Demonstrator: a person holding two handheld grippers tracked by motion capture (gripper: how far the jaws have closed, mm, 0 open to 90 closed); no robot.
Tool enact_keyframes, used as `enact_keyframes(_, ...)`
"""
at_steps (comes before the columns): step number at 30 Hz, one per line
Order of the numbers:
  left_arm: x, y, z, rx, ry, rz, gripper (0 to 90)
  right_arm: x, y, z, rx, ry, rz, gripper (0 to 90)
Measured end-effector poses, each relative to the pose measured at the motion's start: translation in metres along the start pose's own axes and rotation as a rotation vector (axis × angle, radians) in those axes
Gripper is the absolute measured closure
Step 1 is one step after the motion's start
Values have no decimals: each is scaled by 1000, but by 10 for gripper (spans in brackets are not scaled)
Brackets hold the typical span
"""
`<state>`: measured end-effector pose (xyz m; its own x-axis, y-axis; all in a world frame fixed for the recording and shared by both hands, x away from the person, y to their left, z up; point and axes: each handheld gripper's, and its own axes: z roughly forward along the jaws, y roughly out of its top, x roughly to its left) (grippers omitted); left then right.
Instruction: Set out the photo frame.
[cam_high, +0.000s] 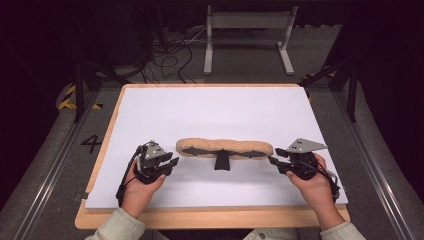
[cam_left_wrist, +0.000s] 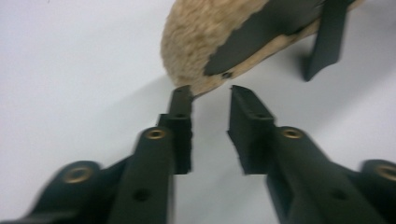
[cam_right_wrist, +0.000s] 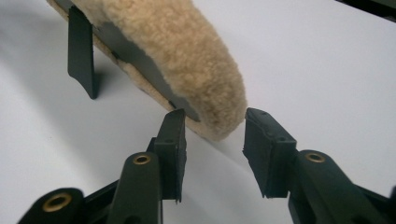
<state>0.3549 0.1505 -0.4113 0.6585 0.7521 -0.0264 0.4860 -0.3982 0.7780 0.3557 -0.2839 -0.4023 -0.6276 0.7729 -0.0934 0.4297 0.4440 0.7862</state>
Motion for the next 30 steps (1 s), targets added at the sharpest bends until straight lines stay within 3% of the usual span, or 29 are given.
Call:
enact_keyframes(4, -12, 8, -5, -27, -109, 25, 897, -2, 0, -2, -5, -2, 2, 625)
enact_keyframes(6, -18, 10, -4, -24, -128, 40, 900, -3, 0, -2, -10, 4, 9, 639)
enact_keyframes(8, -35, 18, 1, -20, -173, 109, 900, -3, -1, -2, -4, -6, -2, 690)
enact_keyframes(10, -49, 24, 7, -16, -197, 147, 900, -4, -1, -3, -2, -7, 3, 720)
enact_keyframes(12, -53, 26, 10, -13, -202, 158, 900, -5, -2, -3, -2, -9, 3, 748)
enact_keyframes(14, -68, 32, 22, -3, -230, 192, 900, -5, -3, -4, -2, -25, -5, 775)
enact_keyframes(17, -78, 36, 32, 3, -234, 219, 900, -7, -4, -5, -4, -37, -1, 800)
enact_keyframes(19, -90, 39, 48, 19, -244, 248, 900, -9, -6, -7, -6, -46, 8, 806)
enact_keyframes(25, -110, 47, 73, 38, -213, 337, 900, -12, -10, -9, -15, -49, 25, 806)
enact_keyframes(30, -122, 52, 88, 50, -192, 378, 900, -13, -11, -10, -16, -50, 37, 806)
